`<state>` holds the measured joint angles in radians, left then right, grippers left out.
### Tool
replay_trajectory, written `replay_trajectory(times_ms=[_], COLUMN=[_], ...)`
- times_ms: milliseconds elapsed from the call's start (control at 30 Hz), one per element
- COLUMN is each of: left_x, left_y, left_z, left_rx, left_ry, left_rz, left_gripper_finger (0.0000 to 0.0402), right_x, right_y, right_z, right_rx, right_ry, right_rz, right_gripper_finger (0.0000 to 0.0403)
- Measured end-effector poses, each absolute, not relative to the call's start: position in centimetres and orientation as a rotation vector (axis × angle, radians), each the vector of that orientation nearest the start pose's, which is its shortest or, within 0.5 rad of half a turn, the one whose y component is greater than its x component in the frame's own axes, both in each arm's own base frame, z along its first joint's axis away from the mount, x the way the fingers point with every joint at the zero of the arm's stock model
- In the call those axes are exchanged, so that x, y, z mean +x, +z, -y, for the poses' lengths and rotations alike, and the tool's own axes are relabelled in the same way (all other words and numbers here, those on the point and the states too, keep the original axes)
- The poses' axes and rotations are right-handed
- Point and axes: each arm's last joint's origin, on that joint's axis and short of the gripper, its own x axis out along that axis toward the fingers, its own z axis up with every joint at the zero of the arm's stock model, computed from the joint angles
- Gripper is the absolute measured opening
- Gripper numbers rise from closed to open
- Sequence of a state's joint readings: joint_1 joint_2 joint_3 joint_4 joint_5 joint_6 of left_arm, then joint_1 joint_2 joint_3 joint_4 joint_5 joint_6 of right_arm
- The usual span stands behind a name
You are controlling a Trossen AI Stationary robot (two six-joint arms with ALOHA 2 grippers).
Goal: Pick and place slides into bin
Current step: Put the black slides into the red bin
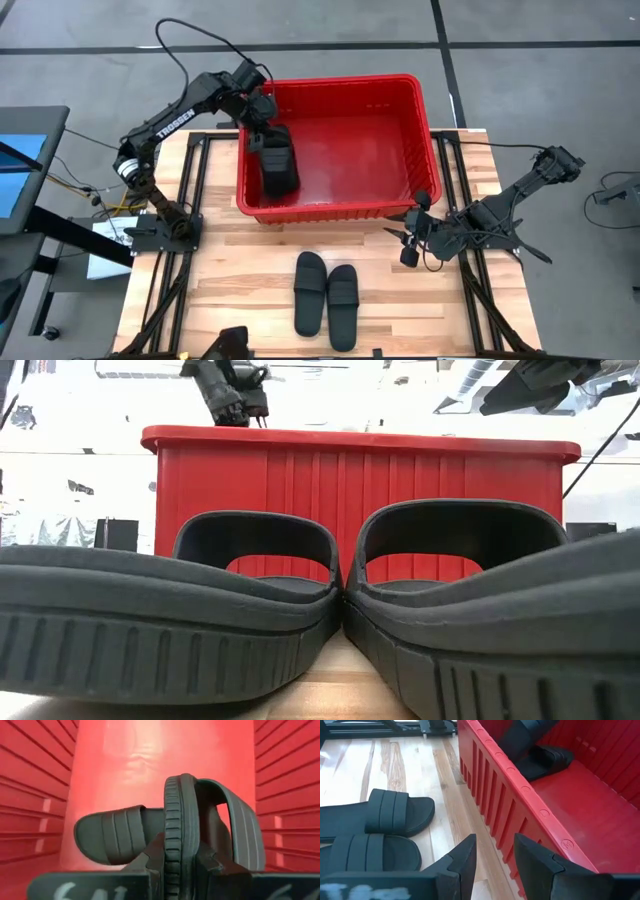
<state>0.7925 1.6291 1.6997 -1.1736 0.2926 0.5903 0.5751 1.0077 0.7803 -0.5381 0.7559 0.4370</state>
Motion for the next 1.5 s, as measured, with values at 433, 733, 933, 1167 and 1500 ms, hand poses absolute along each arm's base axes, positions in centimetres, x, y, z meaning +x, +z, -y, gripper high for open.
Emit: replay_trajectory(times_ms=[433,733,933,1167,1500], left_x=[24.1,24.5,24.5,24.4,24.5], left_y=[30.0,29.3,29.3,29.2,29.3], left_z=[-26.7,-27.3,-27.4,-27.5,-27.6], left_rx=[-0.143,-0.095,-0.061,-0.040,0.002], left_ry=[0.201,0.208,0.229,0.250,0.246], left_rz=[-1.228,-1.243,-1.265,-1.281,-1.289], left_gripper_finger=[0.0030,0.0034,0.0050,0.0070,0.0117], right_x=[17.5,17.5,17.5,17.5,17.5], right_y=[26.8,26.9,26.8,26.9,26.9], right_z=[-9.0,-9.0,-9.0,-9.0,-9.0], right_rx=[-0.051,-0.050,-0.050,-0.050,-0.050], right_ry=[-0.296,-0.296,-0.296,-0.296,-0.296], right_rz=[-0.546,-0.546,-0.546,-0.546,-0.546], right_gripper_finger=[0.0123,0.0123,0.0123,0.0123,0.0123])
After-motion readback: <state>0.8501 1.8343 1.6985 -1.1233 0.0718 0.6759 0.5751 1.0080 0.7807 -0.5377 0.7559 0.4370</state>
